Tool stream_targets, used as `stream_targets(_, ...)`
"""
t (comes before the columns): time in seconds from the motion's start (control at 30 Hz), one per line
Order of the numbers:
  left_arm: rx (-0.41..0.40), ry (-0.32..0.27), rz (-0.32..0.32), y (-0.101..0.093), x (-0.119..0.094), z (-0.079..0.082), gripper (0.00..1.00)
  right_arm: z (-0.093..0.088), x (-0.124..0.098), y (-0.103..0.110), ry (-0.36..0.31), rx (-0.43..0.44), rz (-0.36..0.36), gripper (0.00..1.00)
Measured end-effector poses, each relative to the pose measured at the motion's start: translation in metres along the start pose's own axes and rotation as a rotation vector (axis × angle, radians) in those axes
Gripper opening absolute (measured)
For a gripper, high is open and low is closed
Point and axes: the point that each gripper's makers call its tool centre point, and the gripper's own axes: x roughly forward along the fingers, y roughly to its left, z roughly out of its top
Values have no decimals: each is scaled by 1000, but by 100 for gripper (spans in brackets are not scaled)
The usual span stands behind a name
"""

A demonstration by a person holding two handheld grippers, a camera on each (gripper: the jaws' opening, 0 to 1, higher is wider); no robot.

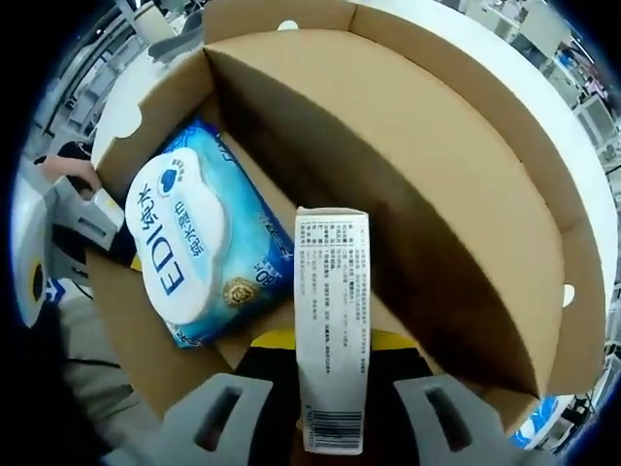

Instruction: Operate the shoe box by opening the lid, removing the specified soft item, and placing it in the target area until the item is outside and the box remains undamaged.

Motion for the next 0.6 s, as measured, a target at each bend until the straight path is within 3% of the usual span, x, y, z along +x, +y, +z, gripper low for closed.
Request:
stream_targets(0.17, -2, 1, 0, 0, 1, 0, 2, 5, -12, -5, -42, 29, -2, 20)
stream_targets(0.6, -3, 1, -4, 0, 0, 0, 2, -1, -30, -4, -78, 100, 12, 20)
